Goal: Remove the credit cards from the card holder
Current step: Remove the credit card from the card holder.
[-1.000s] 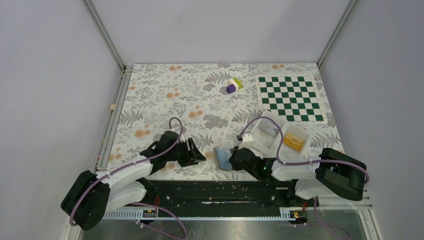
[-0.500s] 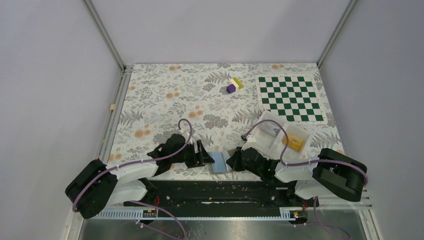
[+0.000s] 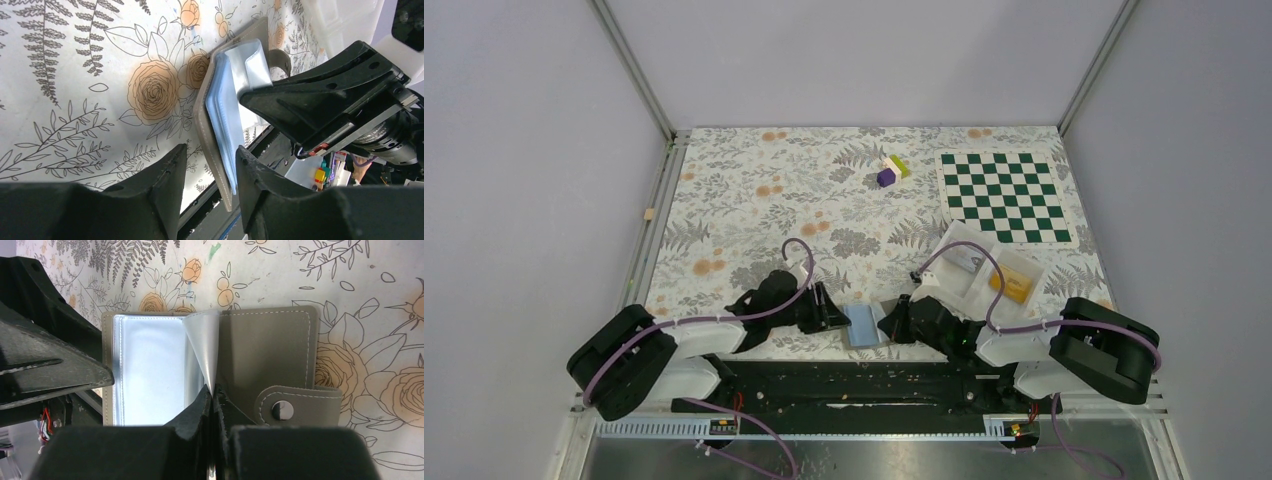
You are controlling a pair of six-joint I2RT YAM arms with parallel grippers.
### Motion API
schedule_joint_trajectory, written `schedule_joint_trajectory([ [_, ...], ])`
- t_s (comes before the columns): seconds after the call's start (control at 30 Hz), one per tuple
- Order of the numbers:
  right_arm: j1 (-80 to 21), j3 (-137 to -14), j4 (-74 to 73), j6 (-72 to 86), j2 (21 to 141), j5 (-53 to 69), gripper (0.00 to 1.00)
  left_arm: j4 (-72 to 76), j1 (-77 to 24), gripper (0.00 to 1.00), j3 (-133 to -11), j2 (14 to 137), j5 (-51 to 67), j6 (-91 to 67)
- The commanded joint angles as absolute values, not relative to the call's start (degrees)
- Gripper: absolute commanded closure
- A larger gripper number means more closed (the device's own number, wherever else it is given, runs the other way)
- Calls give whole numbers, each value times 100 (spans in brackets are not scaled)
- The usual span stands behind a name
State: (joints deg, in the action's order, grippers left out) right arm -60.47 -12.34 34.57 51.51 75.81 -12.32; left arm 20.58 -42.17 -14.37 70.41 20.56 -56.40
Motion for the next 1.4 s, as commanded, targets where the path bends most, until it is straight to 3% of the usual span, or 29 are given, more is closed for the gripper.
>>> schedule_joint_trajectory([
  [0.0, -5986, -1113, 3513, 5252, 7601, -1215, 95, 3025, -4229, 61, -1239, 7253, 2111, -5763],
  [0.2, -5926, -1063, 3603, 5318, 7634, -1100, 93, 3380, -4229, 84, -1152, 7342, 2180, -5830],
  [0.27, -5922, -1190, 3267, 5297, 7502, -1072, 83, 3436, -4236, 92, -1144, 7260, 2190, -5849],
  [0.37, -5926, -1649, 2127, 5011, 7012, -1151, 59, 3444, -4228, 100, -1130, 7051, 2189, -5871],
  [0.47, -5928, -2083, 921, 4844, 6340, -1501, 51, 3202, -4233, 100, -1202, 6848, 2179, -5848],
  [0.7, -5949, -2689, 35, 4698, 5547, -1408, 48, 2669, -4243, 100, -1320, 6427, 2018, -5832],
  [0.8, -6097, -2880, 152, 4738, 5743, -1264, 41, 2474, -4265, 100, -1398, 6411, 1973, -5781],
  [0.97, -6510, -3387, 228, 4712, 6527, -1348, 39, 2460, -4314, 100, -1404, 6447, 1954, -5822],
  [1.1, -6819, -3756, 62, 4693, 7223, -1614, 30, 2396, -4318, 100, -1414, 6405, 1950, -5852],
  [1.37, -7018, -4073, -302, 4615, 7840, -2072, 27, 2240, -4329, 100, -1432, 6249, 1927, -5836],
])
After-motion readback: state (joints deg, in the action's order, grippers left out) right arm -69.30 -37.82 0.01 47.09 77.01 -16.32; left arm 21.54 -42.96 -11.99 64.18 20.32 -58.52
